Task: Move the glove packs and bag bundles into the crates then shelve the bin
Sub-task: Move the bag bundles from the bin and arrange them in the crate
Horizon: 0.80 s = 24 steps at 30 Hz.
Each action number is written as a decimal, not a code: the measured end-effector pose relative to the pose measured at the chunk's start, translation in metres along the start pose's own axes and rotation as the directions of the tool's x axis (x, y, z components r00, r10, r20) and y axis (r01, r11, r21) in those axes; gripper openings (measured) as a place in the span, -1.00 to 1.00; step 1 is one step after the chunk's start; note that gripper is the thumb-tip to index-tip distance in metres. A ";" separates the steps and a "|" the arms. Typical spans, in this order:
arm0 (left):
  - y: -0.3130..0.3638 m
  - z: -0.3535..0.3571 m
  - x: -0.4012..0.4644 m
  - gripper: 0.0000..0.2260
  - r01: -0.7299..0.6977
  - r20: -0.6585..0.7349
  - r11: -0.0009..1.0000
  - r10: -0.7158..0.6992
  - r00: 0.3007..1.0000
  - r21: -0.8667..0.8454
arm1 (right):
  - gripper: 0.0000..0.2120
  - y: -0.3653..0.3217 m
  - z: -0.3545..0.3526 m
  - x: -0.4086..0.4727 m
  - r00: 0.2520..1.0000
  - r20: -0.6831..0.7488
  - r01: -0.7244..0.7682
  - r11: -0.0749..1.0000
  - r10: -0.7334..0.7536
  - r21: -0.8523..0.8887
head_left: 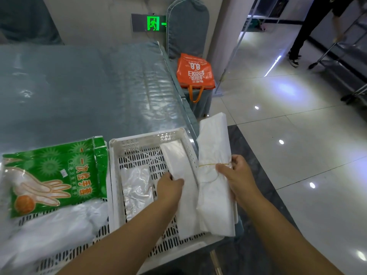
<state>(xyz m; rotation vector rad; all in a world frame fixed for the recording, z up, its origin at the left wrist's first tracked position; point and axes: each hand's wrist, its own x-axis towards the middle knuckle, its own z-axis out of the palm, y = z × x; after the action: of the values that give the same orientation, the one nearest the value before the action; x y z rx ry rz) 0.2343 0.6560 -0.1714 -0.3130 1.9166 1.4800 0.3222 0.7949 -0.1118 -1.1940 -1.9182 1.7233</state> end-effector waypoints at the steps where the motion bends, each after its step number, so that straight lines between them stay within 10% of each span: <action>1: 0.002 -0.006 -0.002 -0.90 -0.034 -0.037 0.999 0.035 0.999 0.012 | -0.73 -0.001 0.003 -0.001 1.000 0.013 0.013 1.000 -0.013 0.009; 8: 0.017 -0.089 -0.012 -0.77 -0.286 -0.256 0.954 0.300 0.919 0.090 | -0.70 0.017 0.070 -0.014 0.989 0.149 0.044 0.981 -0.016 -0.190; 15: 0.006 -0.105 -0.023 -0.74 -0.258 -0.211 0.966 0.251 0.945 -0.003 | -0.73 0.032 0.096 -0.014 0.991 0.125 0.113 0.837 -0.054 -0.535; 24: 0.000 -0.108 -0.029 -0.79 -0.244 -0.181 0.969 0.247 0.952 0.040 | -0.43 0.060 0.107 -0.032 0.914 0.288 0.355 0.220 -0.286 -0.909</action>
<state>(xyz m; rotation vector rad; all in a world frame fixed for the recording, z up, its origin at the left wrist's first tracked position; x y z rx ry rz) 0.2160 0.5503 -0.1407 -0.2155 2.1798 1.6426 0.2895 0.6951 -0.1832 -0.8232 -3.0783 0.1781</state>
